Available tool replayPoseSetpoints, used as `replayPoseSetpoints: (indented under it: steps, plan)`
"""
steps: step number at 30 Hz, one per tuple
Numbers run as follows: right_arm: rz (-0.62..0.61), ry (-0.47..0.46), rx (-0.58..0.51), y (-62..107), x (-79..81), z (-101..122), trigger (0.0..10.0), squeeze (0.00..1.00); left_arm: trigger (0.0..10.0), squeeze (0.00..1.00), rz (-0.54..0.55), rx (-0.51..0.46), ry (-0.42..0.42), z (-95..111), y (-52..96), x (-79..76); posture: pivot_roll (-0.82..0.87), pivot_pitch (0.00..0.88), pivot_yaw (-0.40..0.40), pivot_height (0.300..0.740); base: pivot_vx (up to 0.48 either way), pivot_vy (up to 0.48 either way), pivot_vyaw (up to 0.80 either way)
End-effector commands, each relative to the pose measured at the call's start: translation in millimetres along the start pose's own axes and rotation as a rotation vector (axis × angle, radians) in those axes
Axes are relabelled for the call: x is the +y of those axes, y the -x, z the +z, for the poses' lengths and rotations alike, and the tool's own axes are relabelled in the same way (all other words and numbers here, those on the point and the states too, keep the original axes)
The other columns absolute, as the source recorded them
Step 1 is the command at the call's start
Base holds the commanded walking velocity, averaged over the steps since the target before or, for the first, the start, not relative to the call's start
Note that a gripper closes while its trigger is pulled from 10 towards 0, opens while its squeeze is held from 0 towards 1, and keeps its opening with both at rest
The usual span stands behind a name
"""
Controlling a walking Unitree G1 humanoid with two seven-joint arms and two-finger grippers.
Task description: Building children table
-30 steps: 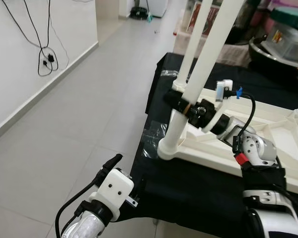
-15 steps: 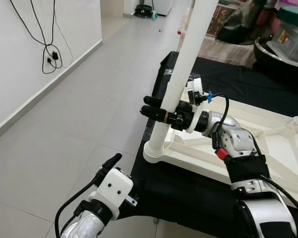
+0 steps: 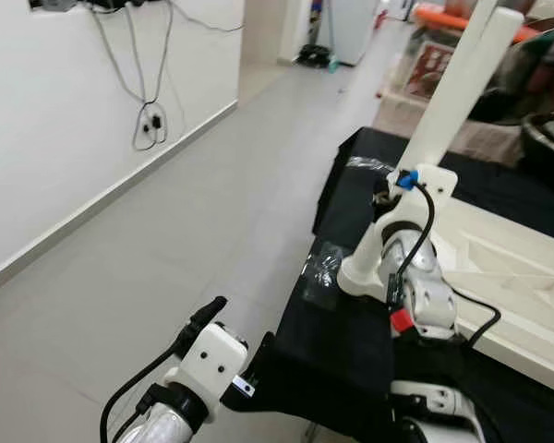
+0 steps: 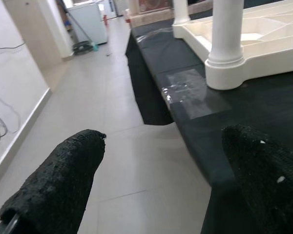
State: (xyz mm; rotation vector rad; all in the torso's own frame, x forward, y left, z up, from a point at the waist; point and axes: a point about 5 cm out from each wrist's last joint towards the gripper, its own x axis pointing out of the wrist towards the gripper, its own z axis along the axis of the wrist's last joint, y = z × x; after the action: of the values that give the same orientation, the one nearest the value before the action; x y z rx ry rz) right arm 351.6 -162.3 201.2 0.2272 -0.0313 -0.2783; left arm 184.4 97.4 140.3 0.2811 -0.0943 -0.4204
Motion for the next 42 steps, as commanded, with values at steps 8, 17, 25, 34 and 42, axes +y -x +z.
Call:
replayPoseSetpoints:
  steps: [8, 17, 25, 34, 42]
  plan:
    - [0.193, -0.146, -0.058, -3.1, 31.2, 5.6, 10.0, 1.0, 10.0, 0.0, -0.011, 0.013, 0.0, -1.9, 0.2, -1.7, 0.13, 0.08, -0.136, 0.74, 0.0, 0.0, 0.0]
    - [0.595, -0.172, 0.025, -20.1, 13.8, 0.7, 10.0, 0.0, 10.0, 0.0, -0.008, 0.011, 0.01, -3.2, -1.9, -3.2, 0.13, 0.053, -0.149, 0.74, 0.0, 0.0, 0.0]
    - [1.193, 0.013, 0.252, 13.2, 16.8, -16.4, 10.0, 0.0, 10.0, 0.0, -0.022, 0.011, 0.018, -4.1, -0.8, -5.9, 0.13, 0.026, -0.154, 0.74, 0.0, 0.0, 0.0]
    - [1.654, 0.027, 0.284, 26.4, 31.3, 3.9, 4.2, 0.0, 10.0, 0.0, -0.036, 0.014, 0.017, -3.9, 1.8, -8.6, 0.14, 0.024, -0.152, 0.74, 0.0, 0.0, 0.0]
    - [1.523, 0.087, 0.152, 5.4, 46.8, 8.7, 0.0, 0.0, 10.0, 0.0, -0.033, 0.016, 0.01, -2.7, 2.0, -7.8, 0.16, 0.047, -0.155, 0.74, 0.0, 0.0, 0.0]
